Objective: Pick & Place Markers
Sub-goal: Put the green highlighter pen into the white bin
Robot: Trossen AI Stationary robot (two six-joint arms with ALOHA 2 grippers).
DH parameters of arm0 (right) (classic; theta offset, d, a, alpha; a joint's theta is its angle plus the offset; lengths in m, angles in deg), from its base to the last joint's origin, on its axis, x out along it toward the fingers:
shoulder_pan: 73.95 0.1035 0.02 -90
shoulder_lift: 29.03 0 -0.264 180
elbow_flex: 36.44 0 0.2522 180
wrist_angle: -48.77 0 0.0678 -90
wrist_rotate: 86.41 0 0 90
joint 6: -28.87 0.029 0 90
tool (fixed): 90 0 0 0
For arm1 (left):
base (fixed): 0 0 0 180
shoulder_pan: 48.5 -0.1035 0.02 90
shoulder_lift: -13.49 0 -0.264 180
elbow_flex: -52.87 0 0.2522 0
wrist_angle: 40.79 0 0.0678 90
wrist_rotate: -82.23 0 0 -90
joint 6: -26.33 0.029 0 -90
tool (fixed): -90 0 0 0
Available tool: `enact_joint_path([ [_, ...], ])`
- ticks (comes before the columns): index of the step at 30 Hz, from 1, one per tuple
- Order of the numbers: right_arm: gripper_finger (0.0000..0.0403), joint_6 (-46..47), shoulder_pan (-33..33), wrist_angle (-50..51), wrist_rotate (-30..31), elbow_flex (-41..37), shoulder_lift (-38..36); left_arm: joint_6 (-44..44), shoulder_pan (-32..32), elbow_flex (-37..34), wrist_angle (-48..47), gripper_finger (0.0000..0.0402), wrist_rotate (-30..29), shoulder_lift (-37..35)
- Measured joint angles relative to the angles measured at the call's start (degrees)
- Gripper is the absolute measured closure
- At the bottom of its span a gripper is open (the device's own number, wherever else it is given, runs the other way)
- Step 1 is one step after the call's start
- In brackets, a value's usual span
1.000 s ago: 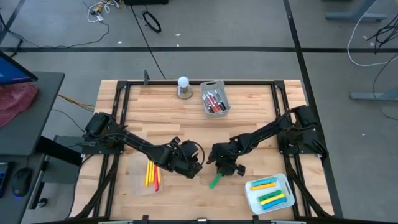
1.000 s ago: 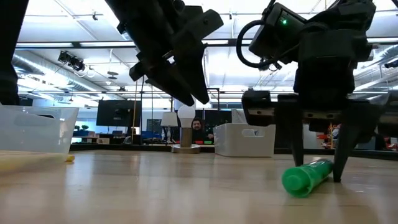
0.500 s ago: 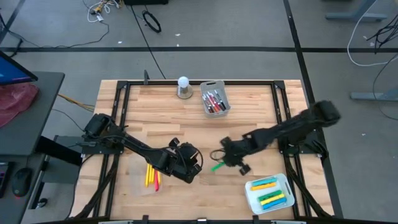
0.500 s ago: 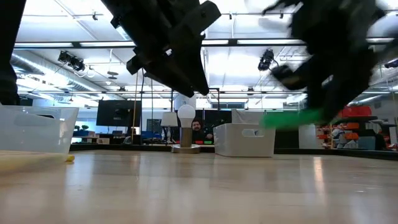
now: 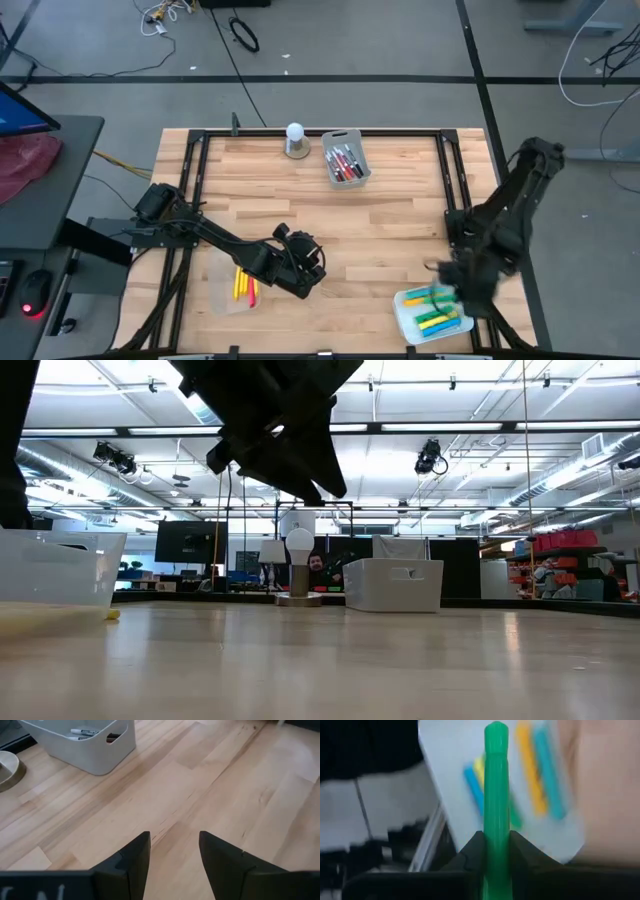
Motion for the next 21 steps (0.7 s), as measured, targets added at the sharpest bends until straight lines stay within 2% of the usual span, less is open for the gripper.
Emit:
enact_joint_path([
  [3, 0.0354, 4.66, 5.5, 0.0, -0.53, 0.0, 3.54, -0.09, 0.2, 0.0, 0.07, 0.0225, 0.0, 0.02],
  [6, 0.0354, 5.06, 6.06, -0.15, -0.13, 0.0, 7.85, -0.04, 0.25, 0.0, 0.32, 0.0225, -0.26, 0.02],
  [12, 0.0354, 0.0, 1.97, -1.8, -1.41, 0.0, 14.76, 0.04, 0.24, 0.0, 1.71, 0.0225, -0.28, 0.02],
  [21, 0.0354, -10.16, -2.01, -12.07, -1.8, 0.0, 19.16, 0.04, 0.24, 0.0, 1.95, 0.0225, -0.28, 0.02],
])
